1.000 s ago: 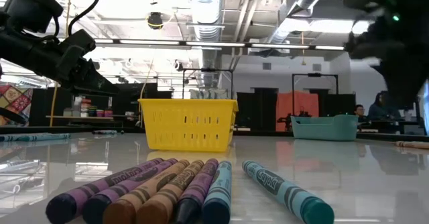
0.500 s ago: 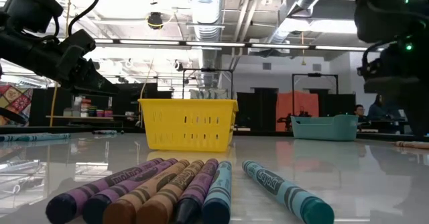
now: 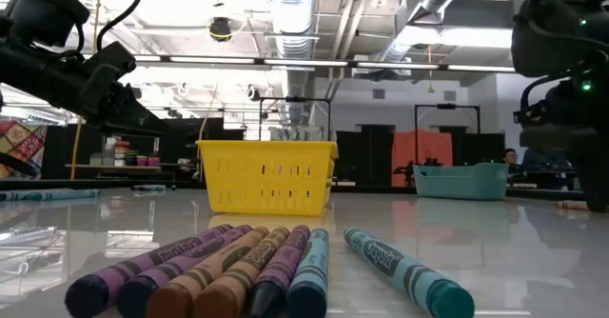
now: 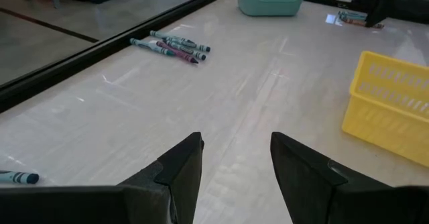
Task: Sort crayons
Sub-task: Put the brown crayon into the green bin
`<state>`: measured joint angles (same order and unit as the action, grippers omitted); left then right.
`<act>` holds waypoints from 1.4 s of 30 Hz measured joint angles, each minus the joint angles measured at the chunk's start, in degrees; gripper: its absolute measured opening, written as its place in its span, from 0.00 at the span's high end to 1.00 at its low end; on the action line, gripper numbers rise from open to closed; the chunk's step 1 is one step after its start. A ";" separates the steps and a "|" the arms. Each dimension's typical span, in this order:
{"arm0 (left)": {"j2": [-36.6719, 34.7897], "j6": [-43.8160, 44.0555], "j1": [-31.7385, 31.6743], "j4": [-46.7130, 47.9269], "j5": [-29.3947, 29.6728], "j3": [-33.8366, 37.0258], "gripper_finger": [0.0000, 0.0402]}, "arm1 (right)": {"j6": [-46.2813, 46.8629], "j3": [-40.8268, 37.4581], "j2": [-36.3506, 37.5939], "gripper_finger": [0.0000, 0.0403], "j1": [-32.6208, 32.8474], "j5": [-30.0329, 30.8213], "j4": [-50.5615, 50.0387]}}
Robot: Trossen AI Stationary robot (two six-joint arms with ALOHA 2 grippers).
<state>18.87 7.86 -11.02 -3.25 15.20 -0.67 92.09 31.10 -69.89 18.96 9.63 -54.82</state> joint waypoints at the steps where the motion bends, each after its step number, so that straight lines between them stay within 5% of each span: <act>1: 0.00 0.00 0.00 0.00 0.02 -0.02 0.58 | 0.00 -0.21 0.02 0.80 0.01 -0.11 0.40; 6: 0.00 0.04 0.00 0.00 0.00 -0.02 0.58 | -0.46 -0.27 -0.11 0.82 0.02 -0.53 2.30; 13: -0.01 0.17 0.00 0.00 0.00 -0.01 0.58 | -0.63 -0.22 -0.16 0.98 0.02 -0.56 3.64; 26: -0.02 0.15 0.00 0.00 0.07 -0.01 0.58 | -8.21 9.19 -0.28 1.00 -2.05 2.41 1.14; 35: -0.02 0.15 0.01 -0.04 0.11 -0.01 0.58 | -28.44 20.66 -0.24 1.00 -14.29 11.79 -4.73; 42: -0.02 0.13 0.00 -0.04 0.43 0.00 0.58 | -45.76 23.38 -0.24 1.00 -29.55 11.45 -3.60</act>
<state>18.85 7.99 -11.03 -3.29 15.63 -0.67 46.33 54.48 -70.13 -10.59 21.08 -58.41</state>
